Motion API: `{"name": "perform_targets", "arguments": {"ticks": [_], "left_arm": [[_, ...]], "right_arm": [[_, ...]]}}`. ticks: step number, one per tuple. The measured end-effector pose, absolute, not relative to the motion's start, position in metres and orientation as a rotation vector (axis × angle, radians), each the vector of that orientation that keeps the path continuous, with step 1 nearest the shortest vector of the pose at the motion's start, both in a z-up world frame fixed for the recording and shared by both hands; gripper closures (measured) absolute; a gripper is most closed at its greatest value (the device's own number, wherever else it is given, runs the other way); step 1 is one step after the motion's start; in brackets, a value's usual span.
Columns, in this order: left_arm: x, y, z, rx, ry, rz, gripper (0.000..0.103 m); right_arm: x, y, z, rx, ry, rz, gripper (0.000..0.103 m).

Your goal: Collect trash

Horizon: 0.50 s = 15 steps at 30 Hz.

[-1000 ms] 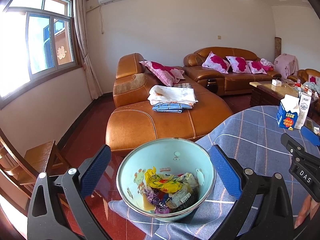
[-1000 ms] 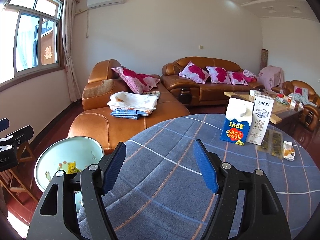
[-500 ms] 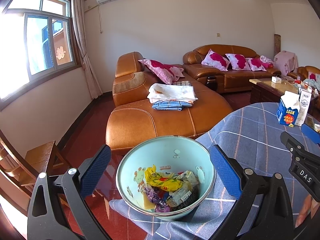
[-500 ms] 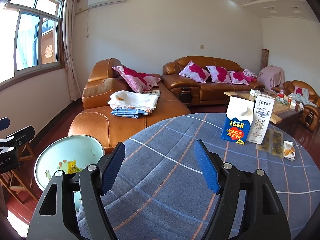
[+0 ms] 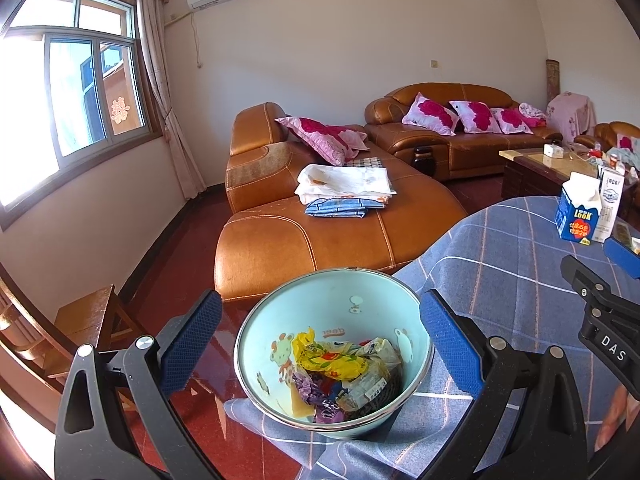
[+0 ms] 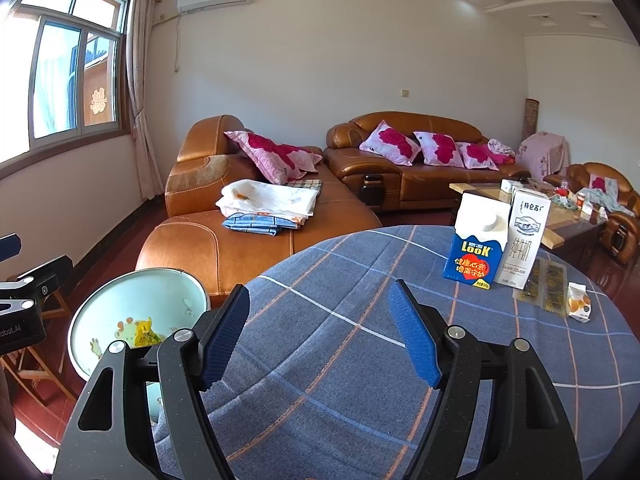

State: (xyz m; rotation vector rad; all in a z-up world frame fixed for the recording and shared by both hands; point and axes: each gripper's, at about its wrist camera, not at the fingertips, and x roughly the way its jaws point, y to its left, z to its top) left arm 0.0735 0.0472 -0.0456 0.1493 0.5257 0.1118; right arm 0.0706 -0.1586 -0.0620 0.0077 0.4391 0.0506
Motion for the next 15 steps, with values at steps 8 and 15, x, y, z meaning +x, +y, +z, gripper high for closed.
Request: {"name": "perform_targets", "arguments": {"ticks": [8,15], "left_arm": [[0.0739,0.0418,-0.0499,0.172,0.541,0.1,0.006],[0.0747,0.0389,-0.0525,0.188,0.544,0.104,0.006]], "right_arm": [[0.071,-0.1583,-0.0613,0.005,0.439,0.048,0.031],[0.0712,-0.1583,-0.0605,0.003,0.436,0.047,0.029]]}}
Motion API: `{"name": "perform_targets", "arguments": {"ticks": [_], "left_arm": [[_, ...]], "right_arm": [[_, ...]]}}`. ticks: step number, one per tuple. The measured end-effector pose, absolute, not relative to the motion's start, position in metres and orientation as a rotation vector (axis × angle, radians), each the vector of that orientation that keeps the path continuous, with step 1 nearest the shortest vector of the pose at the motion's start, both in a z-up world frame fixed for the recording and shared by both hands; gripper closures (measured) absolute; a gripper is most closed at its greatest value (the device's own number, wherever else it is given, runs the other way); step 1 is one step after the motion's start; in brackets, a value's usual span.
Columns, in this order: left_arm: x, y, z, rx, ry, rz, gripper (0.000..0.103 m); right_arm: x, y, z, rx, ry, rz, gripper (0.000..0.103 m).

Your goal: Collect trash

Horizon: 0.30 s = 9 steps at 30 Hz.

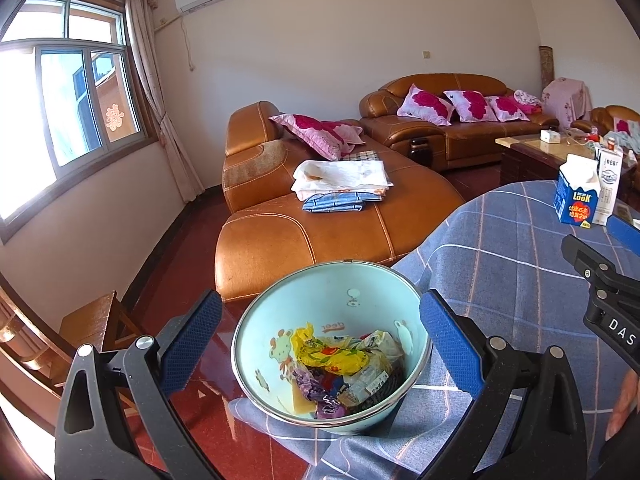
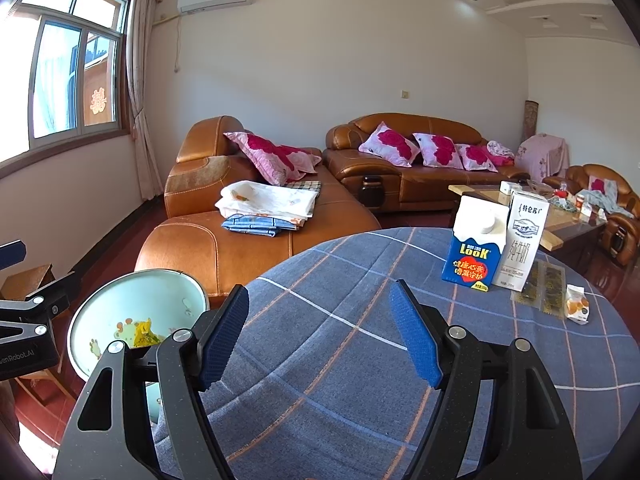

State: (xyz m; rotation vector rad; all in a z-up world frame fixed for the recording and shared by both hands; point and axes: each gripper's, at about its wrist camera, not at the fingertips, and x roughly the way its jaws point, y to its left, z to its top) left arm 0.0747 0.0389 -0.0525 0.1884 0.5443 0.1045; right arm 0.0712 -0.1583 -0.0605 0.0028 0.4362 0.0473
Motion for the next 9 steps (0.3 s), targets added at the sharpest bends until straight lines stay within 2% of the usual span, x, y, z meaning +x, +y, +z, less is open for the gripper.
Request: {"name": "perform_targets", "arguments": {"ticks": [9], "left_arm": [[0.0763,0.0404,-0.0522,0.173,0.559,0.086,0.006]], "right_arm": [[0.0721,-0.1602,-0.0586,0.002,0.438,0.046,0.029]]}}
